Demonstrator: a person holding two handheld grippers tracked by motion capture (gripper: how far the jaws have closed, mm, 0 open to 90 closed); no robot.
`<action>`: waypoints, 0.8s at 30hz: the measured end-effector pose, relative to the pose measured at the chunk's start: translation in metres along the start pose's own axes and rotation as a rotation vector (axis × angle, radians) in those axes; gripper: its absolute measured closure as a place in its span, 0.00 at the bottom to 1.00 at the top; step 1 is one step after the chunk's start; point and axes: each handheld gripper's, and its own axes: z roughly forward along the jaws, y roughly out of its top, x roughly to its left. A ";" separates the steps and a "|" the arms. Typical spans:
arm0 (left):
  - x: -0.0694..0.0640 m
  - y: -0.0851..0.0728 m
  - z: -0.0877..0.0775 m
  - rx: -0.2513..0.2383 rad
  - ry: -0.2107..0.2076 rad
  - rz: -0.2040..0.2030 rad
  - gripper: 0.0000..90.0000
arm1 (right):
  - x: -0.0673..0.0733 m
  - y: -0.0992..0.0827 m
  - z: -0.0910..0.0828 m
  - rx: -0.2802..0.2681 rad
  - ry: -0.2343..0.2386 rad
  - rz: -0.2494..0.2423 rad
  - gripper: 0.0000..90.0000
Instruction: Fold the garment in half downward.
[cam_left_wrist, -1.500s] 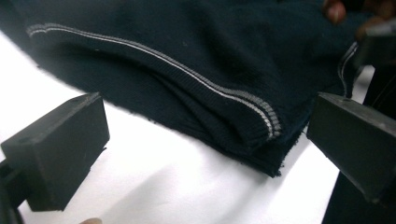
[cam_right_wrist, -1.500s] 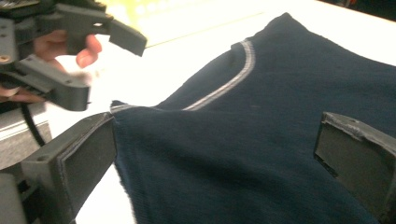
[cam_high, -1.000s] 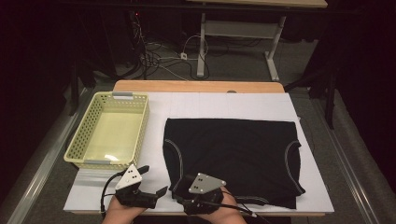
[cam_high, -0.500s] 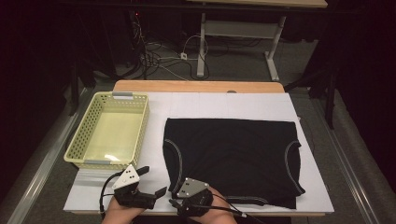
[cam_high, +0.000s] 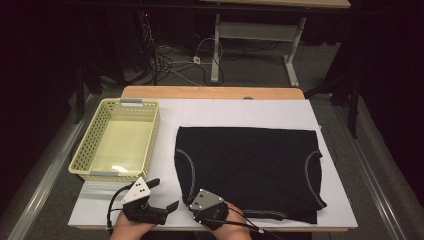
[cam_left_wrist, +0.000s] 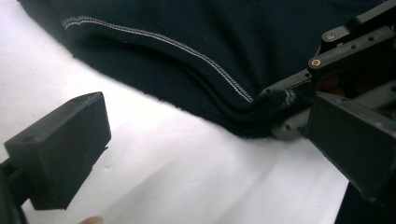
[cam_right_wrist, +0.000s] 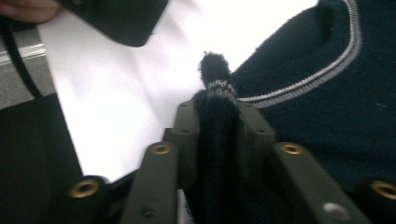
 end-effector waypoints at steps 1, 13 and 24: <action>0.000 0.000 0.000 0.002 0.000 -0.001 0.00 | 0.000 0.000 0.000 -0.003 -0.005 0.000 0.85; -0.004 0.006 -0.001 0.002 0.008 0.011 0.00 | -0.007 -0.003 -0.005 -0.048 0.046 0.066 0.88; -0.024 0.039 0.004 -0.030 -0.023 0.037 0.00 | -0.020 -0.015 -0.022 -0.125 0.081 0.075 0.88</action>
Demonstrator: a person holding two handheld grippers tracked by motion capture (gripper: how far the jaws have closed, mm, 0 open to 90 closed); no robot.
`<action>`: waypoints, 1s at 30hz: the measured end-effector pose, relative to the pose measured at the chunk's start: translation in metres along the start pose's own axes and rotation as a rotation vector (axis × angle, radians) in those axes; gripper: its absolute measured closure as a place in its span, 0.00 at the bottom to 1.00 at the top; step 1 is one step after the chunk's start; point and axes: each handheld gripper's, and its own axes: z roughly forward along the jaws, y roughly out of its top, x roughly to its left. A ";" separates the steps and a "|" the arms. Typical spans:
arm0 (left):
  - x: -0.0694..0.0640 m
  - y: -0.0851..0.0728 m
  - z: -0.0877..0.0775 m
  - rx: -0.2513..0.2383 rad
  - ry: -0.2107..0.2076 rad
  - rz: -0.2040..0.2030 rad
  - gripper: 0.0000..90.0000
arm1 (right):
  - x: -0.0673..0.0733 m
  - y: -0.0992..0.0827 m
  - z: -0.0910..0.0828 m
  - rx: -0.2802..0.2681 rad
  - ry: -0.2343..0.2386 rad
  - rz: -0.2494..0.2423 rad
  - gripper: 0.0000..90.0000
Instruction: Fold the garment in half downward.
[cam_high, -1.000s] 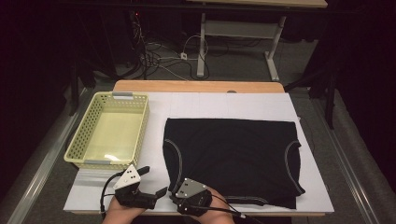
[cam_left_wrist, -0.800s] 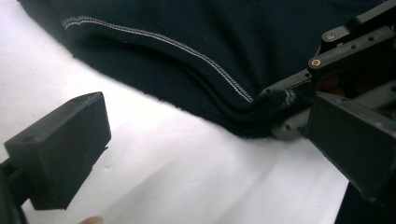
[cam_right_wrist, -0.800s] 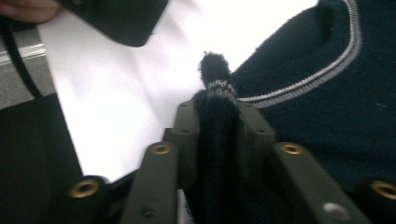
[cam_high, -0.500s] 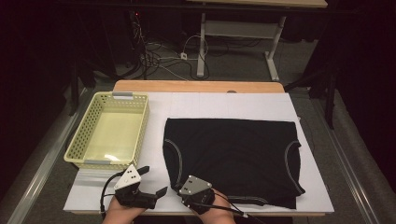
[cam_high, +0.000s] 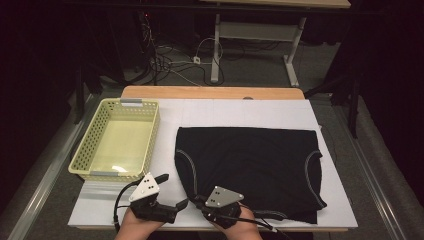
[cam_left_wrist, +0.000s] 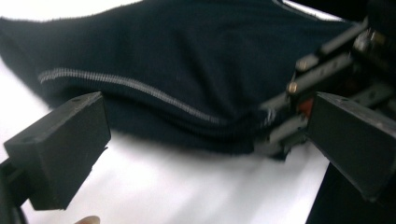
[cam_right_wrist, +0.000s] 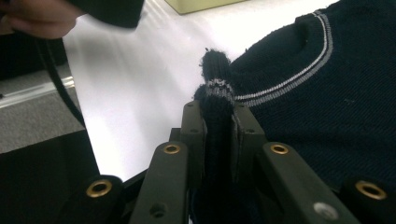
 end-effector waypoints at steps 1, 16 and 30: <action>0.000 0.000 0.000 0.000 0.000 0.000 0.00 | 0.000 0.000 0.000 0.000 0.000 0.000 0.88; 0.032 0.034 0.041 0.016 0.060 -0.073 0.00 | -0.003 -0.004 -0.003 -0.044 0.015 0.029 0.88; 0.057 0.056 0.067 0.031 0.089 -0.097 0.00 | 0.000 -0.004 0.000 -0.018 0.013 -0.003 0.88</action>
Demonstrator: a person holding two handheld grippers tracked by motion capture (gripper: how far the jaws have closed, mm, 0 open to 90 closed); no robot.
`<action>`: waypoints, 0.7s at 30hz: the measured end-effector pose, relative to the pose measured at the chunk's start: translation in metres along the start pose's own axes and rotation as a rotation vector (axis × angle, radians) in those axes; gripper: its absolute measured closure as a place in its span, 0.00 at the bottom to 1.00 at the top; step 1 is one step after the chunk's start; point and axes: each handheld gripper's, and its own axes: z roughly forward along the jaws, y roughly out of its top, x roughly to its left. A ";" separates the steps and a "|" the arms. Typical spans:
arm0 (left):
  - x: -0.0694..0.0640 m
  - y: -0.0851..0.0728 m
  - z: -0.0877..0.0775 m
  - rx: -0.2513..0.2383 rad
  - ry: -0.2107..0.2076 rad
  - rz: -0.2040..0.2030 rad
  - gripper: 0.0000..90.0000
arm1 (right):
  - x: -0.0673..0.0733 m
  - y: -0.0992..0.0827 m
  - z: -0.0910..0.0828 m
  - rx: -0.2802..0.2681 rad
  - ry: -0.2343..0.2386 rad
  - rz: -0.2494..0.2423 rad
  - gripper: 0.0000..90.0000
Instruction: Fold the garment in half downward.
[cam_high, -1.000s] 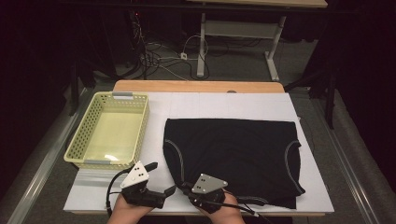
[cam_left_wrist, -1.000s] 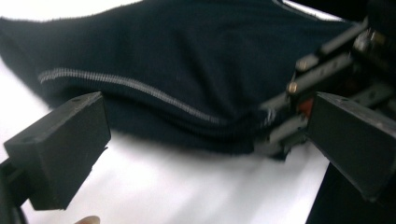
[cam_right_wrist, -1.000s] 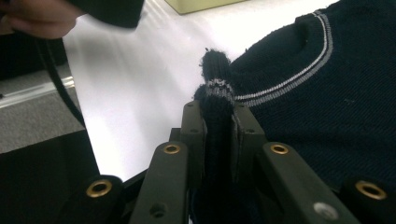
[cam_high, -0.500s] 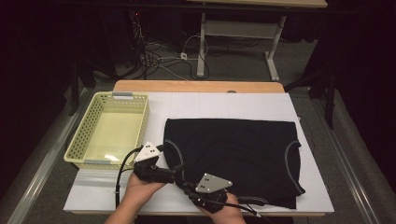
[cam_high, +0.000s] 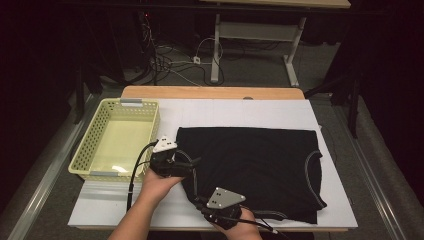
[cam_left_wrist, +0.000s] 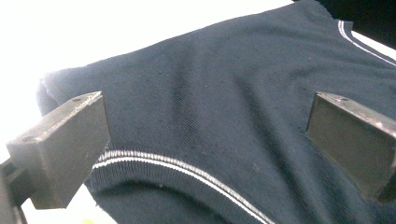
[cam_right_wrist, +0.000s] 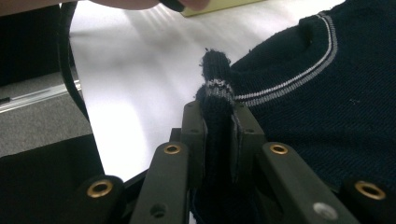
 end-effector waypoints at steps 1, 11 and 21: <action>0.001 0.001 0.002 0.002 0.001 -0.001 0.00 | 0.000 0.000 0.000 0.000 0.000 0.000 0.88; 0.014 0.009 0.022 0.027 0.011 -0.010 0.00 | 0.002 0.000 0.002 0.007 -0.014 -0.018 0.88; 0.036 0.008 0.043 0.052 0.047 -0.069 0.00 | 0.002 0.000 0.002 0.006 -0.004 0.002 0.87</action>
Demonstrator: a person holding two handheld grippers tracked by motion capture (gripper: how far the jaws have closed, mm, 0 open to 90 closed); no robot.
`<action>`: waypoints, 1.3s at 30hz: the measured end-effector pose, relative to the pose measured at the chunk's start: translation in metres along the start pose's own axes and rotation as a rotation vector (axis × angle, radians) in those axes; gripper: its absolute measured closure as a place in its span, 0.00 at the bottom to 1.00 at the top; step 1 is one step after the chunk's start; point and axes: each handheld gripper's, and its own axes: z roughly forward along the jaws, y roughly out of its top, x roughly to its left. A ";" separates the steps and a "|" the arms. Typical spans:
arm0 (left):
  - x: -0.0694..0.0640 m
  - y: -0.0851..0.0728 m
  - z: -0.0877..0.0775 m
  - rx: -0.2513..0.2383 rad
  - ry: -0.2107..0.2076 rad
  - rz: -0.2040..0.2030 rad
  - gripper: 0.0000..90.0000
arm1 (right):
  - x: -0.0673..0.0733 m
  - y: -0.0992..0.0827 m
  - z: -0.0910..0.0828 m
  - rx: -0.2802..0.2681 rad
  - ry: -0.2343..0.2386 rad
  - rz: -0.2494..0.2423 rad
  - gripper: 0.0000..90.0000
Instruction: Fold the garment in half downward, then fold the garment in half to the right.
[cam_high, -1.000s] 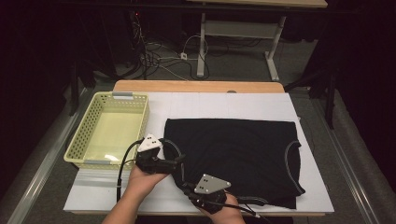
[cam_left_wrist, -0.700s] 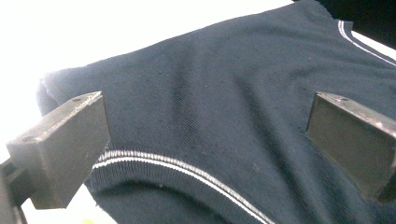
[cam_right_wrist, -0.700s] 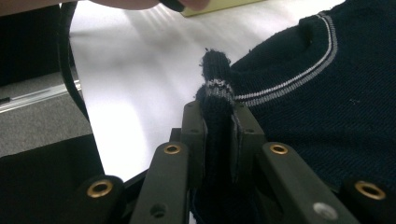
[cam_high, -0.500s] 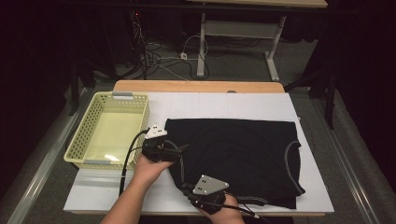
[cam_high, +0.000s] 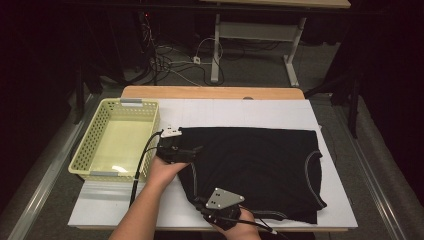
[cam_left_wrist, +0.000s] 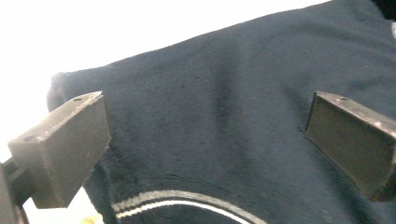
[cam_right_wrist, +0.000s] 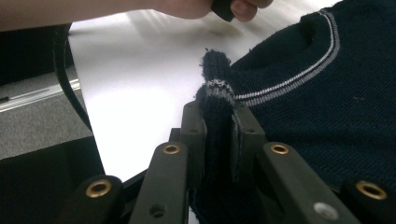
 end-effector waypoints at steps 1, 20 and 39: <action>0.000 0.000 0.000 0.000 0.000 0.000 0.00 | 0.000 0.000 0.000 0.000 0.000 0.001 0.87; 0.018 0.005 0.032 0.143 0.140 -0.004 0.00 | 0.001 -0.001 0.001 0.000 -0.004 -0.007 0.87; 0.027 0.012 0.043 0.227 0.274 -0.089 0.02 | 0.001 -0.002 0.000 -0.003 0.001 -0.003 0.87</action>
